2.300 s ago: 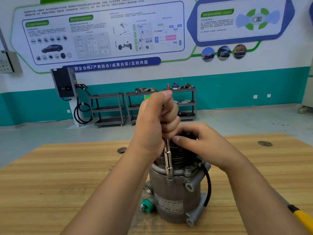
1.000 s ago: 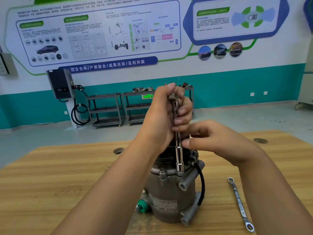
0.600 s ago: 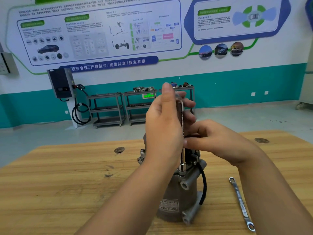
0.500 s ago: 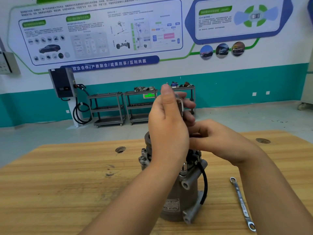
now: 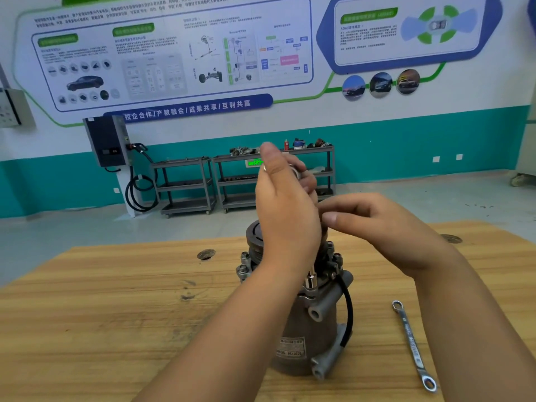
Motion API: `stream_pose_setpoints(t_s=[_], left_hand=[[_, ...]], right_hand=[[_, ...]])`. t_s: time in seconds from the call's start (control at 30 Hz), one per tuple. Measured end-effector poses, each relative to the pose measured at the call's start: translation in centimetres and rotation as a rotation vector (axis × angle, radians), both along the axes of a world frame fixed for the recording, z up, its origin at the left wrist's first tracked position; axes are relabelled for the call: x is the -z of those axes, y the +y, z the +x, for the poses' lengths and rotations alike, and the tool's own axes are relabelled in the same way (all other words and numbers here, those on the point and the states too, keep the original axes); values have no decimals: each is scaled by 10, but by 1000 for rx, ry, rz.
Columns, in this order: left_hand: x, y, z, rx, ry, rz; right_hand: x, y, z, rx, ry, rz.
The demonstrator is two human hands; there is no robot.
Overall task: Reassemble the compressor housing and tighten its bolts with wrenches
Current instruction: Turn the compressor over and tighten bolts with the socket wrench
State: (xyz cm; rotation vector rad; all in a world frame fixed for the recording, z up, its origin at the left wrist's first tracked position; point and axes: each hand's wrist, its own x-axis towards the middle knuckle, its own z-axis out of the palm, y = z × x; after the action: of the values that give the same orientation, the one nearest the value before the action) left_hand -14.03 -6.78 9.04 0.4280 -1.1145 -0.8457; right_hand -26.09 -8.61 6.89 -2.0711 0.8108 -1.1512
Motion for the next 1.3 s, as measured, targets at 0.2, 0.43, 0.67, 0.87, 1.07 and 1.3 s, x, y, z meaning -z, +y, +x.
stream_pose_setpoints(t_s=[0.2, 0.43, 0.67, 0.87, 1.07, 1.3], left_hand=[[-5, -9, 14, 230, -10, 92], [-9, -20, 44, 538, -52, 197], [-15, -41, 69, 1038, -65, 397], [-18, -49, 81, 1152, -56, 611], [-19, -49, 83, 866, -27, 473], [-38, -6, 87, 480, 185, 198]], right_hand=[[0, 0, 0, 44, -33, -4], [0, 0, 0, 107, -26, -5], [-1, 1, 3, 127, -3, -11], [-2, 3, 2, 49, 127, 29], [-3, 6, 3, 16, 224, 73], [-1, 5, 4, 46, 231, 57]])
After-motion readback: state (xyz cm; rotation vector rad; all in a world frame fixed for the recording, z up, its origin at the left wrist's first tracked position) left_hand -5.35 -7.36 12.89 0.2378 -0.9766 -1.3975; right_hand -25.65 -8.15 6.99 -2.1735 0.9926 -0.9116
